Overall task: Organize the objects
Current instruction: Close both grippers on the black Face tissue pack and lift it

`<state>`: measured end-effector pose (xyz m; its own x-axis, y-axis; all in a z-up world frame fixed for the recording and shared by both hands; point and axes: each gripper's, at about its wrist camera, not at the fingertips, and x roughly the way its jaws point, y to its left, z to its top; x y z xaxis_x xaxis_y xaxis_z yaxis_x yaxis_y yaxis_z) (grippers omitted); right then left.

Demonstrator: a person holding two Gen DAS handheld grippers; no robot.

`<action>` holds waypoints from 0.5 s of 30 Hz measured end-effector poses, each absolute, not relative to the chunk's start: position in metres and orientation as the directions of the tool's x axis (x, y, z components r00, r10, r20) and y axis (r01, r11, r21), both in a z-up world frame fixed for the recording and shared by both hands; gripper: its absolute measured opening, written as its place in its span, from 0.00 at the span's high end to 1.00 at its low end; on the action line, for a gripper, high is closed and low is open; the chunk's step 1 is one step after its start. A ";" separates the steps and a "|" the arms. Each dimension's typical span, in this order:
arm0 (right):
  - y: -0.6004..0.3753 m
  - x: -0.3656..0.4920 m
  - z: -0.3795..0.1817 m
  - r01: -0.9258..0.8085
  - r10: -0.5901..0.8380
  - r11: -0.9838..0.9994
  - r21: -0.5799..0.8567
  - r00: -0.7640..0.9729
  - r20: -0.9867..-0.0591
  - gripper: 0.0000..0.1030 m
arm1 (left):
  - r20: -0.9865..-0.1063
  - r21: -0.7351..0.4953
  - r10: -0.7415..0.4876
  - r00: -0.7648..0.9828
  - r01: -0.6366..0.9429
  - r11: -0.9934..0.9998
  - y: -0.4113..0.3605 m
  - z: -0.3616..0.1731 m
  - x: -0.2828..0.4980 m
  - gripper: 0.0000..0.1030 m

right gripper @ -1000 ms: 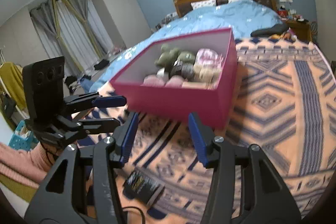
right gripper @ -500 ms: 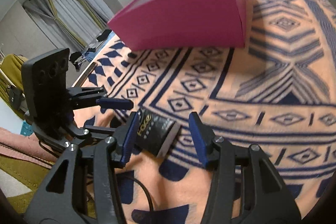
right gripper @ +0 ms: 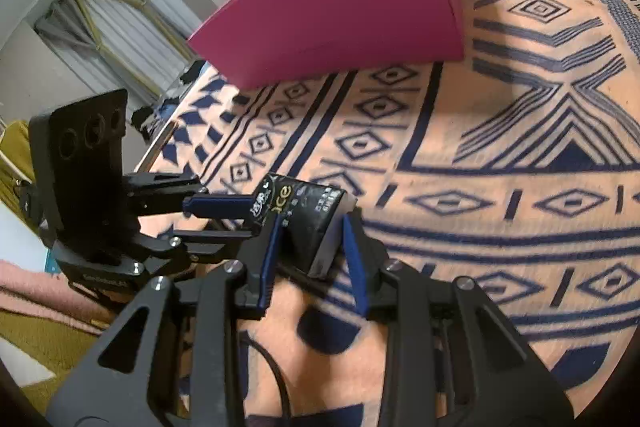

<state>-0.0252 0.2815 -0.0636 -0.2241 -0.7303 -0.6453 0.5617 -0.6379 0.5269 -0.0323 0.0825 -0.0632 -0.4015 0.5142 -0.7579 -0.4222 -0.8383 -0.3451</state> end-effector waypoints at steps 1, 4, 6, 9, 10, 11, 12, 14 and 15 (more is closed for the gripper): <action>0.283 -0.027 -0.062 0.558 -0.733 -0.638 0.531 -0.231 -0.640 0.66 | -0.759 -0.340 0.509 -0.407 -0.419 -0.842 0.083 -0.062 -0.036 0.68; 0.286 -0.032 -0.056 0.552 -0.739 -0.642 0.532 -0.258 -0.623 0.66 | -0.751 -0.335 0.504 -0.426 -0.412 -0.847 0.084 -0.057 -0.045 0.68; 0.288 -0.035 -0.053 0.550 -0.738 -0.646 0.530 -0.273 -0.616 0.66 | -0.741 -0.332 0.504 -0.444 -0.410 -0.849 0.084 -0.053 -0.050 0.68; 0.289 -0.038 -0.047 0.551 -0.739 -0.649 0.525 -0.292 -0.608 0.66 | -0.730 -0.327 0.503 -0.463 -0.410 -0.852 0.083 -0.046 -0.054 0.68; 0.289 -0.039 -0.046 0.551 -0.740 -0.649 0.524 -0.296 -0.605 0.66 | -0.728 -0.325 0.502 -0.467 -0.409 -0.853 0.083 -0.044 -0.055 0.68; 0.289 -0.040 -0.044 0.553 -0.741 -0.649 0.523 -0.300 -0.601 0.66 | -0.726 -0.324 0.501 -0.471 -0.409 -0.853 0.083 -0.043 -0.057 0.68; 0.289 -0.040 -0.043 0.554 -0.742 -0.648 0.522 -0.307 -0.596 0.66 | -0.723 -0.323 0.501 -0.475 -0.409 -0.854 0.083 -0.041 -0.058 0.68; 0.288 -0.041 -0.039 0.557 -0.742 -0.650 0.517 -0.318 -0.590 0.66 | -0.720 -0.321 0.501 -0.481 -0.409 -0.854 0.083 -0.039 -0.059 0.68; 0.288 -0.041 -0.036 0.560 -0.741 -0.651 0.511 -0.325 -0.588 0.66 | -0.717 -0.317 0.499 -0.486 -0.410 -0.855 0.083 -0.037 -0.059 0.68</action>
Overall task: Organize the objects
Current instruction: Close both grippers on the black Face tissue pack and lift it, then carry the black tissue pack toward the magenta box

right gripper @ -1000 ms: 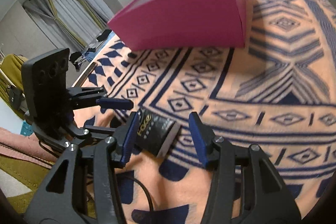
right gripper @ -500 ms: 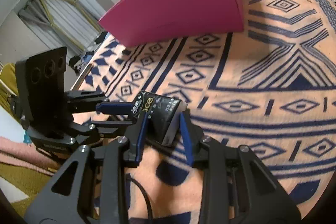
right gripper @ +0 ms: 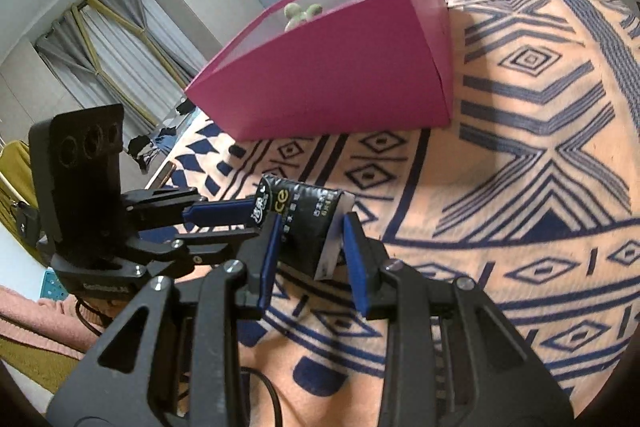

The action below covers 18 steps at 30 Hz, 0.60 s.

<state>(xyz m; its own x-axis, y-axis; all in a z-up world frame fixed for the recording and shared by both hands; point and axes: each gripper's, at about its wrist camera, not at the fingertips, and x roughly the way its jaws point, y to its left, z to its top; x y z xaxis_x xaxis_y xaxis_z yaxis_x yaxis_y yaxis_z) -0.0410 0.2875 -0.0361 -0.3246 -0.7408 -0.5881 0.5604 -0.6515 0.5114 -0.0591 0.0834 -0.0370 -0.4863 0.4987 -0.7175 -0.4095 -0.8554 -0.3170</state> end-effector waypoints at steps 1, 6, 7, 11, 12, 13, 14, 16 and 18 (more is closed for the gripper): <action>0.288 -0.041 -0.034 0.563 -0.741 -0.652 0.508 -0.329 -0.586 0.66 | -0.716 -0.315 0.497 -0.490 -0.409 -0.857 0.083 -0.036 -0.060 0.68; 0.280 -0.042 -0.026 0.577 -0.741 -0.652 0.491 -0.349 -0.573 0.66 | -0.708 -0.303 0.488 -0.510 -0.405 -0.863 0.084 -0.030 -0.062 0.68; 0.280 -0.044 -0.025 0.580 -0.740 -0.654 0.486 -0.354 -0.572 0.66 | -0.706 -0.301 0.488 -0.513 -0.406 -0.863 0.084 -0.028 -0.062 0.68; 0.279 -0.046 -0.019 0.589 -0.739 -0.654 0.475 -0.366 -0.565 0.66 | -0.699 -0.286 0.480 -0.531 -0.408 -0.867 0.083 -0.022 -0.064 0.68; 0.279 -0.046 -0.017 0.590 -0.739 -0.655 0.472 -0.369 -0.564 0.66 | -0.697 -0.285 0.480 -0.533 -0.408 -0.867 0.084 -0.021 -0.064 0.68; 0.279 -0.046 -0.016 0.592 -0.739 -0.655 0.470 -0.371 -0.562 0.66 | -0.695 -0.282 0.478 -0.536 -0.409 -0.868 0.084 -0.019 -0.064 0.68; 0.279 -0.047 -0.015 0.593 -0.741 -0.653 0.471 -0.372 -0.560 0.66 | -0.693 -0.277 0.476 -0.541 -0.410 -0.869 0.084 -0.018 -0.064 0.68; 0.279 -0.047 -0.012 0.596 -0.741 -0.653 0.467 -0.377 -0.555 0.66 | -0.690 -0.275 0.476 -0.545 -0.411 -0.869 0.084 -0.016 -0.065 0.68; 0.278 -0.049 -0.010 0.599 -0.743 -0.652 0.465 -0.380 -0.551 0.66 | -0.687 -0.271 0.474 -0.551 -0.411 -0.871 0.084 -0.014 -0.065 0.68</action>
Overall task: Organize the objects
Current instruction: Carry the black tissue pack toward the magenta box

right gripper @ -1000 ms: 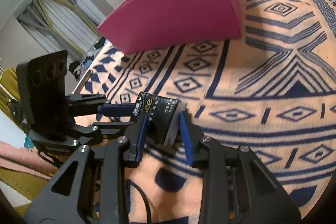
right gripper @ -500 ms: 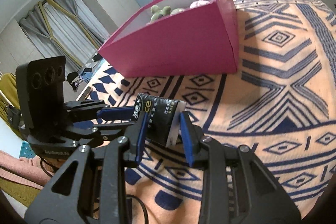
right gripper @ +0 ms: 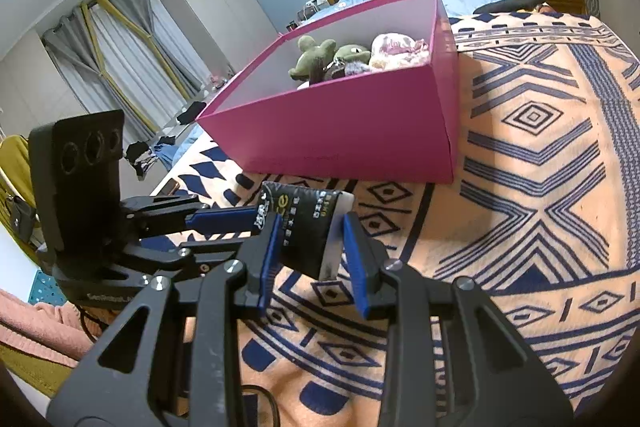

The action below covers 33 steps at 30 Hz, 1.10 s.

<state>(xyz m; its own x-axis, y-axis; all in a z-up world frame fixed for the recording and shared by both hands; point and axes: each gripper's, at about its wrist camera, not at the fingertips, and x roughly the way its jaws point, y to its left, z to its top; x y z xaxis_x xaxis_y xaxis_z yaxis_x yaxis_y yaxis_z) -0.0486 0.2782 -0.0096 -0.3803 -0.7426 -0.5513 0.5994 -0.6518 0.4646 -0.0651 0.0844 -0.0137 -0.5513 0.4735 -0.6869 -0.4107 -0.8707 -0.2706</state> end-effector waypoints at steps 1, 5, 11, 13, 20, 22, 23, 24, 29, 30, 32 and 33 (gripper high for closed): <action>0.278 -0.049 -0.008 0.602 -0.743 -0.652 0.462 -0.382 -0.550 0.66 | -0.685 -0.270 0.474 -0.553 -0.411 -0.871 0.084 -0.013 -0.065 0.68; 0.277 -0.048 -0.003 0.608 -0.744 -0.650 0.455 -0.388 -0.544 0.66 | -0.678 -0.268 0.474 -0.562 -0.412 -0.871 0.083 -0.009 -0.065 0.68; 0.276 -0.046 0.003 0.616 -0.744 -0.651 0.444 -0.399 -0.537 0.66 | -0.668 -0.264 0.474 -0.573 -0.413 -0.871 0.083 -0.004 -0.064 0.68; 0.276 -0.046 0.004 0.617 -0.742 -0.652 0.440 -0.402 -0.536 0.66 | -0.666 -0.262 0.474 -0.576 -0.414 -0.872 0.083 -0.003 -0.063 0.68; 0.276 -0.046 0.009 0.624 -0.743 -0.652 0.432 -0.410 -0.530 0.66 | -0.658 -0.255 0.472 -0.587 -0.416 -0.873 0.083 0.002 -0.063 0.68; 0.275 -0.046 0.012 0.628 -0.744 -0.651 0.427 -0.414 -0.525 0.66 | -0.655 -0.253 0.471 -0.591 -0.416 -0.874 0.083 0.003 -0.063 0.68; 0.275 -0.046 0.014 0.630 -0.745 -0.650 0.425 -0.417 -0.521 0.66 | -0.654 -0.252 0.471 -0.593 -0.416 -0.874 0.082 0.004 -0.064 0.68; 0.275 -0.047 0.015 0.632 -0.746 -0.649 0.424 -0.418 -0.518 0.66 | -0.652 -0.252 0.471 -0.595 -0.416 -0.874 0.082 0.005 -0.064 0.68; 0.274 -0.049 0.021 0.640 -0.748 -0.647 0.414 -0.425 -0.511 0.66 | -0.647 -0.243 0.466 -0.604 -0.416 -0.876 0.082 0.010 -0.067 0.68; 0.274 -0.050 0.022 0.641 -0.747 -0.647 0.412 -0.427 -0.509 0.66 | -0.646 -0.243 0.466 -0.605 -0.417 -0.876 0.082 0.010 -0.067 0.68; 0.273 -0.050 0.023 0.642 -0.748 -0.647 0.411 -0.430 -0.507 0.66 | -0.643 -0.241 0.466 -0.607 -0.417 -0.876 0.082 0.011 -0.068 0.68; 0.273 -0.050 0.023 0.642 -0.747 -0.648 0.410 -0.431 -0.506 0.66 | -0.642 -0.240 0.466 -0.609 -0.418 -0.876 0.082 0.012 -0.068 0.68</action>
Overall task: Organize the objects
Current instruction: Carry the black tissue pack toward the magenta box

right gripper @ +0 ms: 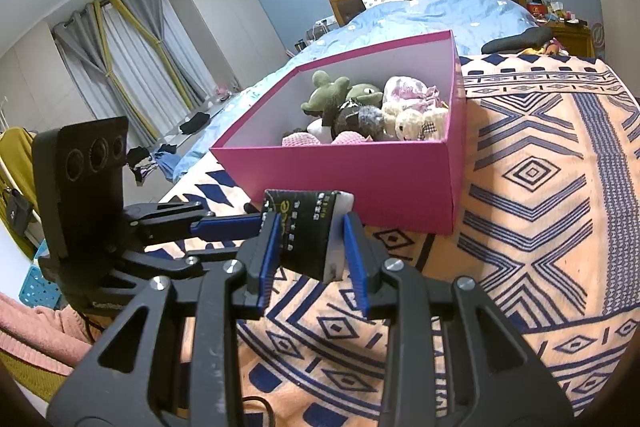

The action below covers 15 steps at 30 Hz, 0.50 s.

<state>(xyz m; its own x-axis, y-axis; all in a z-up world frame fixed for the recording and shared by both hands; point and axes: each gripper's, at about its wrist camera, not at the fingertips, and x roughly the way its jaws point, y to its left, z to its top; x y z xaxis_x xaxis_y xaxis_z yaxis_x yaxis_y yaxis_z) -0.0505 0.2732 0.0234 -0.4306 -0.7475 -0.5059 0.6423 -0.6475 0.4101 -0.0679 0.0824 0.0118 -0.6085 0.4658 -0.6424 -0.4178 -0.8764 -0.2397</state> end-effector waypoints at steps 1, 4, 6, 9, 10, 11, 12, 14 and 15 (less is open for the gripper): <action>0.273 -0.050 0.024 0.643 -0.747 -0.648 0.409 -0.432 -0.505 0.66 | -0.641 -0.239 0.466 -0.610 -0.418 -0.876 0.083 0.013 -0.068 0.68; 0.274 -0.051 0.026 0.643 -0.747 -0.648 0.407 -0.435 -0.502 0.66 | -0.638 -0.235 0.465 -0.614 -0.420 -0.876 0.083 0.015 -0.069 0.68; 0.274 -0.052 0.027 0.643 -0.747 -0.649 0.407 -0.437 -0.501 0.66 | -0.636 -0.233 0.466 -0.616 -0.422 -0.876 0.083 0.016 -0.070 0.68; 0.274 -0.053 0.028 0.643 -0.747 -0.650 0.405 -0.440 -0.499 0.66 | -0.634 -0.231 0.466 -0.617 -0.424 -0.876 0.084 0.017 -0.070 0.68; 0.274 -0.054 0.028 0.644 -0.747 -0.649 0.405 -0.440 -0.498 0.66 | -0.634 -0.228 0.464 -0.619 -0.424 -0.877 0.084 0.018 -0.070 0.68; 0.274 -0.054 0.028 0.644 -0.748 -0.649 0.405 -0.441 -0.497 0.66 | -0.633 -0.226 0.463 -0.620 -0.424 -0.877 0.084 0.018 -0.070 0.68; 0.274 -0.055 0.029 0.645 -0.747 -0.649 0.404 -0.442 -0.496 0.66 | -0.633 -0.226 0.463 -0.620 -0.424 -0.877 0.084 0.019 -0.071 0.68; 0.274 -0.055 0.029 0.646 -0.747 -0.649 0.402 -0.444 -0.494 0.66 | -0.633 -0.223 0.462 -0.621 -0.425 -0.877 0.084 0.019 -0.071 0.68; 0.274 -0.055 0.030 0.647 -0.747 -0.649 0.401 -0.445 -0.494 0.66 | -0.632 -0.221 0.461 -0.623 -0.425 -0.878 0.085 0.020 -0.072 0.68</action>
<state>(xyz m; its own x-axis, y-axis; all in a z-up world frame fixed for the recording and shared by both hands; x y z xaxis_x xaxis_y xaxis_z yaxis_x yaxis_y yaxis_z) -0.0555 0.2740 0.0298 -0.4446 -0.7474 -0.4937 0.6465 -0.6492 0.4006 -0.0716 0.0846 0.0202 -0.6226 0.4611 -0.6323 -0.4253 -0.8776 -0.2212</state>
